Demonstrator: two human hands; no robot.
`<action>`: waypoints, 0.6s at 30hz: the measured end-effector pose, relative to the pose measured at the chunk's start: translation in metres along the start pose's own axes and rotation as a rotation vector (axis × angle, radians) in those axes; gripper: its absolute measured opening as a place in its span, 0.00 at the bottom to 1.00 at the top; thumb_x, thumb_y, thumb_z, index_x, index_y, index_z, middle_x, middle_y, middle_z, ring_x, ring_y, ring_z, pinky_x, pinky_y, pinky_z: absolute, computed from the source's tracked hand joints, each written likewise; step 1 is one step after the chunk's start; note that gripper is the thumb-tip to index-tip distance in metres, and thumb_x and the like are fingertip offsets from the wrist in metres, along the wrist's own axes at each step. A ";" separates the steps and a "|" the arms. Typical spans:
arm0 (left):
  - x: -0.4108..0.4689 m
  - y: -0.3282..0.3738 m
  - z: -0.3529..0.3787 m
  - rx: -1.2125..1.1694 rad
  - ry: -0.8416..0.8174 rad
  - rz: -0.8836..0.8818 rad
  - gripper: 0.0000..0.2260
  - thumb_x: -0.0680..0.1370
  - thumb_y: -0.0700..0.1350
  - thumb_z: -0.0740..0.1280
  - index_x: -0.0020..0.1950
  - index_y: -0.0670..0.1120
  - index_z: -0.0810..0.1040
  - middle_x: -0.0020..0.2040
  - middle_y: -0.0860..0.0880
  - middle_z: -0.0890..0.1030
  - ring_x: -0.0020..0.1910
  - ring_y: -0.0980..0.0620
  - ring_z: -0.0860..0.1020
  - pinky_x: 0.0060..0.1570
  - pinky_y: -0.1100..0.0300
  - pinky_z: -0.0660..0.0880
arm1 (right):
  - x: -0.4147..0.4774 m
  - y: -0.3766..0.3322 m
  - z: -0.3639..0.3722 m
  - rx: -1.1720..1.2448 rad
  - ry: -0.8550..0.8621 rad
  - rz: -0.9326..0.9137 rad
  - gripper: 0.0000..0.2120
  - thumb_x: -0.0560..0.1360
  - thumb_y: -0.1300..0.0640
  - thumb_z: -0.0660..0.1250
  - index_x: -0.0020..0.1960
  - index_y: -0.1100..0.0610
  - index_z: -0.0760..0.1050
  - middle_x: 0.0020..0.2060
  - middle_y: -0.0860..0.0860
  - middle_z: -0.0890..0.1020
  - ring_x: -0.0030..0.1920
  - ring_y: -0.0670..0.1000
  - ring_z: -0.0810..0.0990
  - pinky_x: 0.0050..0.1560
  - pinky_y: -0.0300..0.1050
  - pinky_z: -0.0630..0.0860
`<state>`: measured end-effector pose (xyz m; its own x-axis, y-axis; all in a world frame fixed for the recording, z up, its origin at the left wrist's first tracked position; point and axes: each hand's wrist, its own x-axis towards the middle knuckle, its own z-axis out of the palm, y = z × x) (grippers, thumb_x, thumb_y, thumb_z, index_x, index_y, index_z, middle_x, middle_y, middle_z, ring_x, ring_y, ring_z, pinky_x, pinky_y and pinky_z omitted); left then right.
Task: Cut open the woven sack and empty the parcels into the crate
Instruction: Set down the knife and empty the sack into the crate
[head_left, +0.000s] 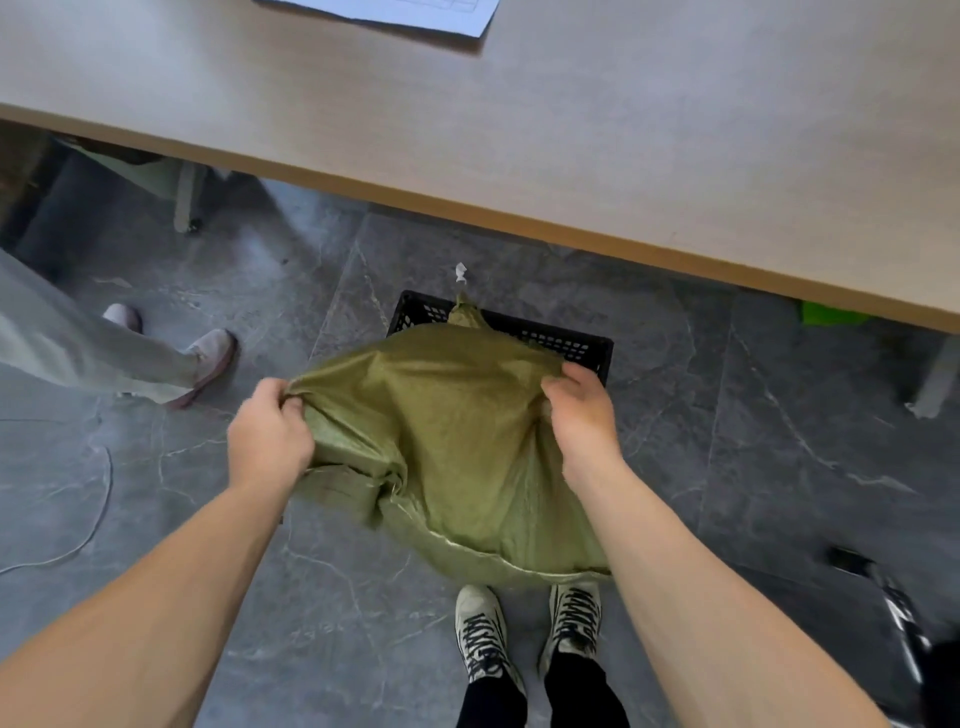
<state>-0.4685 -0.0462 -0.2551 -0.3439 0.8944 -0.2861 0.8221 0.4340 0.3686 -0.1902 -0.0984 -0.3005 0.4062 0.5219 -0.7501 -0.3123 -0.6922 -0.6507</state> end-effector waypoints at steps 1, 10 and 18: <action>0.003 0.002 0.004 0.001 -0.006 -0.027 0.11 0.81 0.42 0.59 0.60 0.42 0.76 0.56 0.34 0.79 0.58 0.33 0.75 0.57 0.48 0.70 | 0.003 0.004 -0.006 -0.211 0.020 -0.051 0.25 0.79 0.48 0.64 0.75 0.47 0.66 0.69 0.50 0.74 0.68 0.56 0.73 0.71 0.56 0.70; -0.006 0.033 0.050 -0.069 -0.036 -0.106 0.14 0.82 0.43 0.57 0.65 0.41 0.74 0.61 0.33 0.76 0.61 0.32 0.73 0.58 0.50 0.70 | 0.017 0.091 -0.056 -0.555 0.100 0.424 0.38 0.76 0.33 0.59 0.80 0.49 0.56 0.78 0.59 0.61 0.76 0.63 0.59 0.75 0.59 0.61; 0.009 0.021 0.047 -0.013 0.020 -0.060 0.14 0.82 0.44 0.57 0.64 0.40 0.74 0.60 0.31 0.75 0.60 0.31 0.72 0.58 0.48 0.69 | 0.045 0.098 -0.068 -0.242 0.254 0.505 0.39 0.76 0.47 0.67 0.80 0.43 0.50 0.75 0.60 0.61 0.63 0.66 0.72 0.64 0.64 0.75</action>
<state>-0.4328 -0.0336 -0.2914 -0.4017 0.8685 -0.2904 0.7936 0.4884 0.3629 -0.1441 -0.1763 -0.3903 0.4605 -0.0146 -0.8876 -0.3282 -0.9318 -0.1549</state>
